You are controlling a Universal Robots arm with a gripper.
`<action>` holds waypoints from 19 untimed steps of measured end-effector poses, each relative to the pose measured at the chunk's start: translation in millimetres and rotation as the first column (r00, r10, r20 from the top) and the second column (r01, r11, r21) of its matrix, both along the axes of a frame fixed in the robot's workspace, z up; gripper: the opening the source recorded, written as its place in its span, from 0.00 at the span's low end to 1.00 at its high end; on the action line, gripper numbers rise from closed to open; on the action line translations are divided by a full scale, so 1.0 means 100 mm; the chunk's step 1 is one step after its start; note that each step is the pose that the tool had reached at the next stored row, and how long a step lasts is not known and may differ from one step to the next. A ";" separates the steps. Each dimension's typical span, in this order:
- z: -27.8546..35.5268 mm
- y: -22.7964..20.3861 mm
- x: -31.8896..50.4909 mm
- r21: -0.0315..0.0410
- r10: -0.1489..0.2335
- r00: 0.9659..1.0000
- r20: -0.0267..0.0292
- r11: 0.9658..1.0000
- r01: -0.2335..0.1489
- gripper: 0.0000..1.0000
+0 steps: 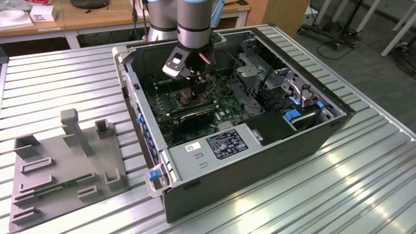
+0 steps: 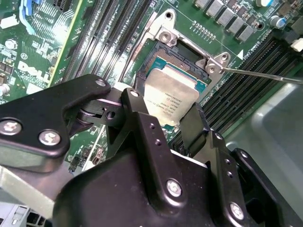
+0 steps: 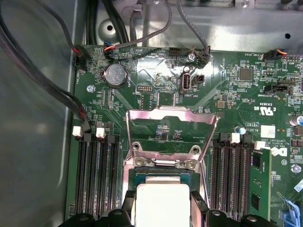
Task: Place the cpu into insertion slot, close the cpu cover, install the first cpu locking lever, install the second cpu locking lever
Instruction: 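Place the cpu into insertion slot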
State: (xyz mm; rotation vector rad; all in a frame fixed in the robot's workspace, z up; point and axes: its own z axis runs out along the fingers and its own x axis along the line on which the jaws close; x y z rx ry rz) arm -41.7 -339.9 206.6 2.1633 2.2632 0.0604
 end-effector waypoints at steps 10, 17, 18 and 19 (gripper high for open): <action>-0.056 0.000 -0.015 0.000 -0.002 1.000 0.000 1.000 0.002 0.54; -0.080 0.000 -0.025 0.000 -0.003 1.000 0.000 1.000 0.003 0.54; -0.083 0.000 -0.028 0.000 -0.003 1.000 0.000 1.000 0.003 0.54; -0.082 0.000 -0.028 0.000 -0.003 1.000 0.000 1.000 0.003 0.54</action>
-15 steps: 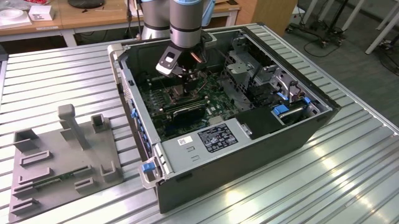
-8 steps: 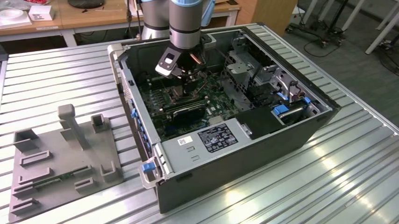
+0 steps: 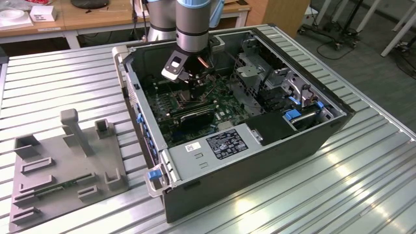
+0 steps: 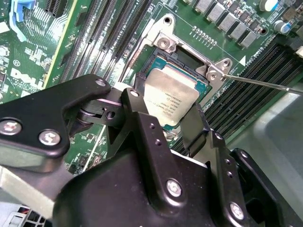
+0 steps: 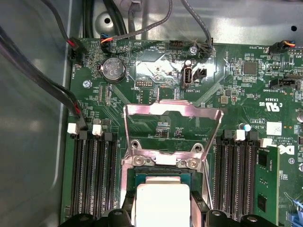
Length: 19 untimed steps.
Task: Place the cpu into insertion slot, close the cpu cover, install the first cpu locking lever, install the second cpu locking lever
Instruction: 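Place the cpu into insertion slot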
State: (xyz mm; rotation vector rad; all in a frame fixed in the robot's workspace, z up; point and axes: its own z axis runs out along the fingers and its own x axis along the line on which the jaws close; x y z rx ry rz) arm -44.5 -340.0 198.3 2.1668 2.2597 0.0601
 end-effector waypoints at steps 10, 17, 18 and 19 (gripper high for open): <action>-0.007 0.000 0.000 0.000 0.000 1.000 0.000 1.000 0.000 0.54; -0.008 -0.017 0.000 0.000 0.000 1.000 0.000 1.000 0.000 0.54; -0.008 -0.017 0.000 0.000 0.000 1.000 0.000 1.000 0.000 0.54; -0.008 -0.017 0.000 0.000 0.000 1.000 0.000 1.000 0.000 0.54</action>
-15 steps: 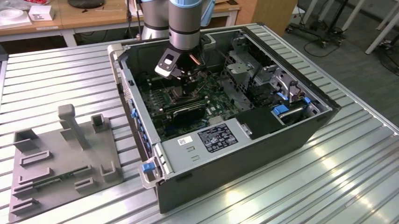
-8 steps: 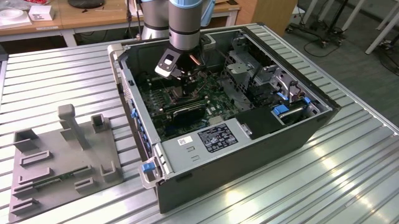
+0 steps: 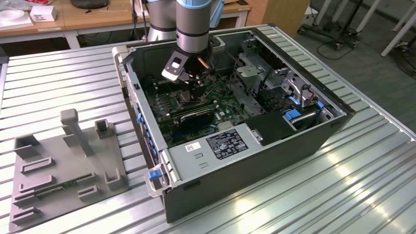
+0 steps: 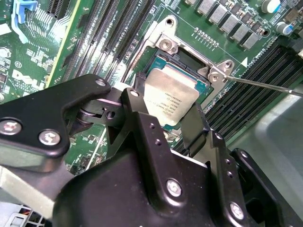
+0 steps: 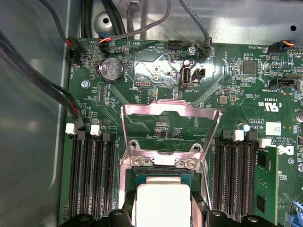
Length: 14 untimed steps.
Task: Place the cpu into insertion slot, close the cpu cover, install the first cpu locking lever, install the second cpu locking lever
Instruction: 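Place the cpu into insertion slot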
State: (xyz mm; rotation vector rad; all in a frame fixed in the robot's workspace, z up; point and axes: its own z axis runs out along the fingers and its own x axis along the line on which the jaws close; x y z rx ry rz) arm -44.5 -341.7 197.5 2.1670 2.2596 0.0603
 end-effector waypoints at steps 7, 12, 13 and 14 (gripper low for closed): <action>-0.007 -0.001 0.000 0.000 0.000 1.000 0.000 1.000 0.000 0.54; -0.011 -0.001 0.000 0.000 0.000 1.000 0.000 1.000 0.000 0.54; -0.011 -0.001 0.000 0.000 0.000 1.000 0.000 1.000 0.000 0.54; -0.012 -0.001 0.000 0.000 0.000 1.000 0.000 1.000 0.000 0.54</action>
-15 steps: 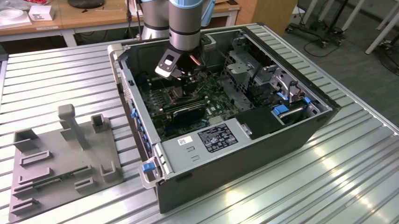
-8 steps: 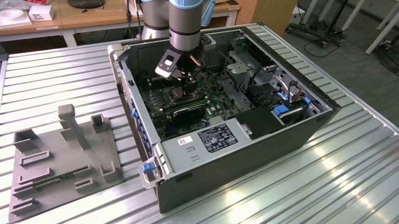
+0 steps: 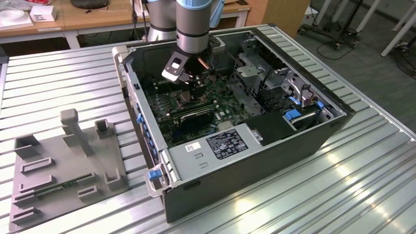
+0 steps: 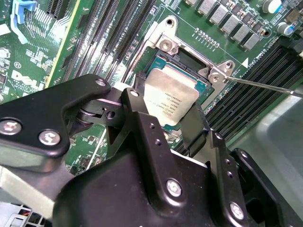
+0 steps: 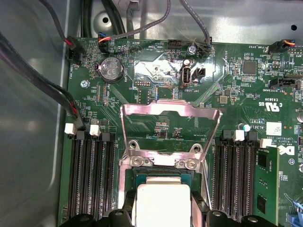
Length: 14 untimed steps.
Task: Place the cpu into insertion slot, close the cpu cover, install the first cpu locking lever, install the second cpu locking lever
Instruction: 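Place the cpu into insertion slot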
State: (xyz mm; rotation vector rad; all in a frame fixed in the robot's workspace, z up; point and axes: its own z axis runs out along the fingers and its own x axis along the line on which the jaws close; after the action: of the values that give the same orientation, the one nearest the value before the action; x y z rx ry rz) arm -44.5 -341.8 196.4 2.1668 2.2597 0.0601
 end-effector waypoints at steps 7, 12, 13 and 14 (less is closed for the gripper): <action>-0.002 0.000 0.000 0.000 -0.012 1.000 0.000 1.000 0.012 0.54; -0.004 0.004 -0.001 0.000 -0.017 1.000 0.000 1.000 0.017 0.54; -0.004 0.005 -0.002 0.000 -0.020 1.000 0.000 1.000 0.020 0.54; -0.004 0.005 -0.002 0.000 -0.021 1.000 0.000 1.000 0.021 0.54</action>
State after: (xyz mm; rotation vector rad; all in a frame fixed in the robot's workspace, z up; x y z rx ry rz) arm -44.7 -341.3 196.0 2.1904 2.2363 0.0601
